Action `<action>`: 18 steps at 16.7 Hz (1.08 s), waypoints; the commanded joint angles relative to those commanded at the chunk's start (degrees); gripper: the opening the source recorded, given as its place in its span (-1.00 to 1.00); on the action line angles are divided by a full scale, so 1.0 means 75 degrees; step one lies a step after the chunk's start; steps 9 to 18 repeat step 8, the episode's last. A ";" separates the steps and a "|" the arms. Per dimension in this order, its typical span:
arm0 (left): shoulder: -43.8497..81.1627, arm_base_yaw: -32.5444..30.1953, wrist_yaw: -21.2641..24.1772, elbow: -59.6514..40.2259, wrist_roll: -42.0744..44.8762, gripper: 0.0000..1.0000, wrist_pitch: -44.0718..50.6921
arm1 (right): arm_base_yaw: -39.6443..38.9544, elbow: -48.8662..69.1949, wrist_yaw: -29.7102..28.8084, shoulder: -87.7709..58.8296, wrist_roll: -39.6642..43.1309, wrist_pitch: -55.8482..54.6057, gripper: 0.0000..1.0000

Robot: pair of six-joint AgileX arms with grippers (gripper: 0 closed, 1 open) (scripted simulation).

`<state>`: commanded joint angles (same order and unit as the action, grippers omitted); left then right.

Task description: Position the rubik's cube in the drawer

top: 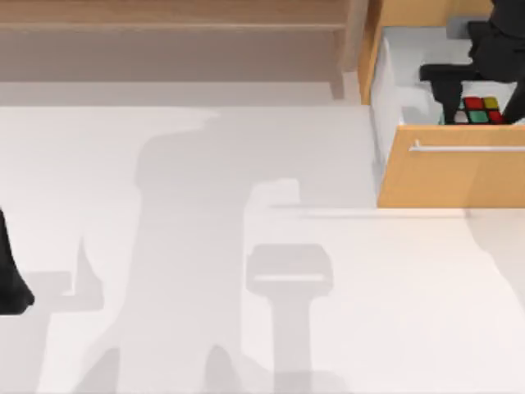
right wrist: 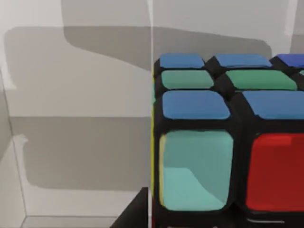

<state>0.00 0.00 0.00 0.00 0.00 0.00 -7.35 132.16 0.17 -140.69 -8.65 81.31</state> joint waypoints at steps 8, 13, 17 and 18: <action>0.0000 0.0000 0.0000 0.0000 0.0000 1.00 0.0000 | 0.0000 0.0000 0.0000 0.0000 0.0000 0.0000 1.00; 0.0000 0.0000 0.0000 0.0000 0.0000 1.00 0.0000 | 0.0000 0.0000 0.0000 0.0000 0.0000 0.0000 1.00; 0.0000 0.0000 0.0000 0.0000 0.0000 1.00 0.0000 | 0.0000 0.0000 0.0000 0.0000 0.0000 0.0000 1.00; 0.0000 0.0000 0.0000 0.0000 0.0000 1.00 0.0000 | 0.0000 0.0000 0.0000 0.0000 0.0000 0.0000 1.00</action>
